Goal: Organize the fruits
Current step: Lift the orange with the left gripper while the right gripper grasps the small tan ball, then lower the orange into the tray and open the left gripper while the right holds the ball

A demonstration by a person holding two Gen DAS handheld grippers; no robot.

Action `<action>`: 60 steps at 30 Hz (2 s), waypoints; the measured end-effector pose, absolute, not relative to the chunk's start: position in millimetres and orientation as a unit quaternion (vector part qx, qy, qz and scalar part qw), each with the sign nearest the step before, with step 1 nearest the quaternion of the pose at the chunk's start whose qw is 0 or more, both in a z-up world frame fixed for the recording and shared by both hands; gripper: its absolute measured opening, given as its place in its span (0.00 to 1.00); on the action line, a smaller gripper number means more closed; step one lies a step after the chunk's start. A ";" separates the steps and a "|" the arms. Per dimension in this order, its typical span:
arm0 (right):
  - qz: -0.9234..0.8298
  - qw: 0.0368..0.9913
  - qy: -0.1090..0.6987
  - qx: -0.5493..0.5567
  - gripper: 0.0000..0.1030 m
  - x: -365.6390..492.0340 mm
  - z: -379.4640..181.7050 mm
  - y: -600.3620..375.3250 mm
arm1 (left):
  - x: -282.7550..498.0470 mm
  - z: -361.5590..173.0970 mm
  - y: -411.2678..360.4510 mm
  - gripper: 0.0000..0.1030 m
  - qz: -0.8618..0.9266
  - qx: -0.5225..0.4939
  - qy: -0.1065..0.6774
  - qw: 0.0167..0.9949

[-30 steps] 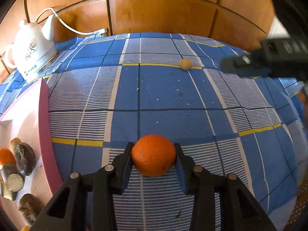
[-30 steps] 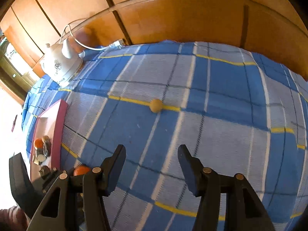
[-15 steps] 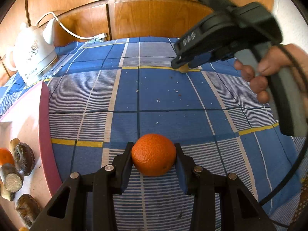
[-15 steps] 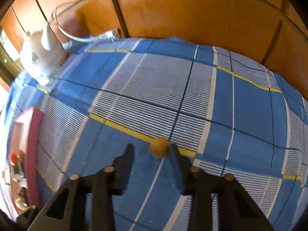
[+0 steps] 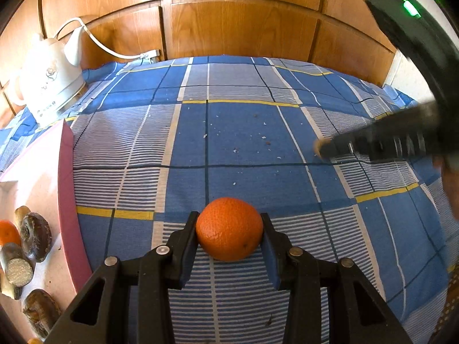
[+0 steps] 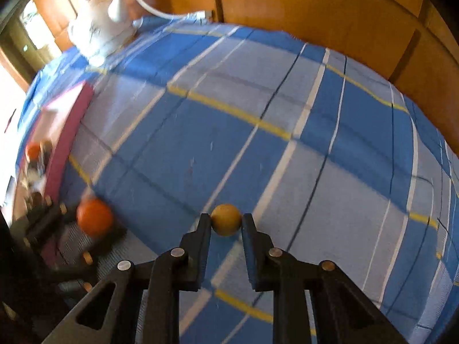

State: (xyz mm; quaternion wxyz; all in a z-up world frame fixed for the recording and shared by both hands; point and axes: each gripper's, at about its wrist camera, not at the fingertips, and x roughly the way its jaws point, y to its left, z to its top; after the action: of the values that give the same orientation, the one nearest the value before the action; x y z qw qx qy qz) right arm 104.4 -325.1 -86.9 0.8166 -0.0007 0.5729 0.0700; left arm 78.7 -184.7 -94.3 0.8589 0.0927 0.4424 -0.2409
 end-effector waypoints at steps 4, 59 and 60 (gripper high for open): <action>0.066 0.825 0.560 0.022 0.21 97.5 -89.9 -333.2 | 81.0 -88.2 -181.4 0.39 -0.235 0.086 0.457 0.853; 0.064 0.837 0.543 -0.023 0.22 91.4 -88.4 -321.7 | 46.9 -6.7 66.5 0.39 -0.023 -0.080 0.420 0.904; 0.064 0.837 0.543 -0.023 0.22 91.3 -88.3 -321.7 | 46.5 -9.3 77.4 0.39 -0.014 -0.089 0.422 0.902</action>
State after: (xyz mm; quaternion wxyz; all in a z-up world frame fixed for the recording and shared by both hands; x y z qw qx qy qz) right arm 91.3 -321.7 -88.3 0.8372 -0.0229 0.5427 0.0640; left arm 46.5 77.4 -9.3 0.9020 -0.0891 0.4222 -0.0138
